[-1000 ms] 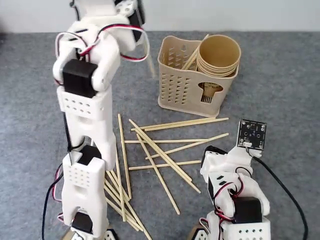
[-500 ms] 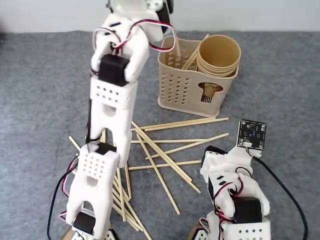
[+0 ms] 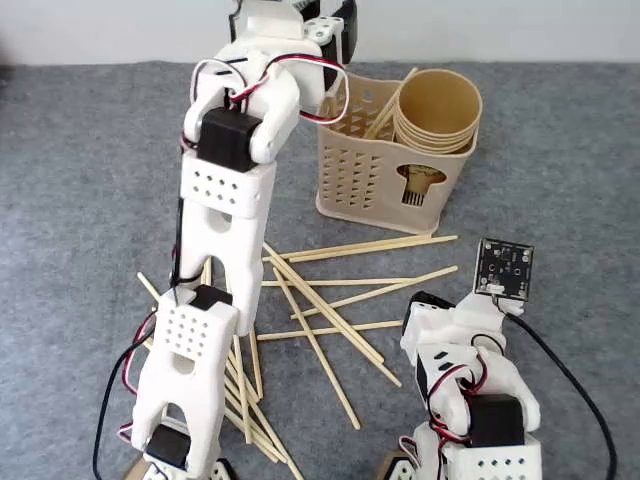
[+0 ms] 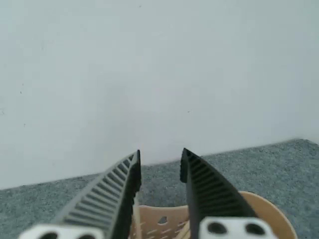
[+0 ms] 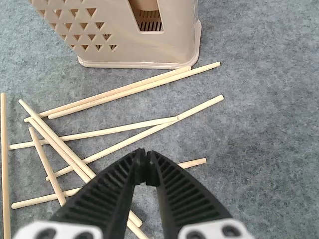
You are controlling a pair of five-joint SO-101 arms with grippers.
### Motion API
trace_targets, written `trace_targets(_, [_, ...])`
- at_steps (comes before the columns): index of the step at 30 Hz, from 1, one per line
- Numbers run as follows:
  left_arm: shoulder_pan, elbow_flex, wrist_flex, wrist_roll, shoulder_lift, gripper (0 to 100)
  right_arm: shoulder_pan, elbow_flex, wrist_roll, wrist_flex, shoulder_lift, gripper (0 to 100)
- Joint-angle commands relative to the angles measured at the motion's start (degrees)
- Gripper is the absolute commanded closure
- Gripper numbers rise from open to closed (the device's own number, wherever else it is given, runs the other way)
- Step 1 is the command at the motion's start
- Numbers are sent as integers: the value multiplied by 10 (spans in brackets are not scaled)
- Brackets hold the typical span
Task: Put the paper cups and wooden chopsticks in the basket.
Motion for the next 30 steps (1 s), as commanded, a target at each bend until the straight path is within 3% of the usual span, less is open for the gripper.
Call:
trace_targets(1, [-6, -39, 47, 7, -79, 864, 2, -3, -6, -11, -6, 989])
trace_targets(11, [-92, -39, 260, 5, -180, 867, 2, -3, -4, -12, 0, 989])
trace_targets(18, [-219, -30, 264, 4, -222, 867, -10, -3, 1, -9, 0, 985])
trace_targets(21, [-254, 1, 264, -38, -247, 869, -42, -3, 27, -9, 0, 985])
trace_targets(27, [-296, 229, 263, -142, -361, 977, -86, -8, 58, -15, 0, 984])
trace_targets(30, [-312, 392, 260, -165, -434, 981, -103, -8, 79, -15, 0, 983])
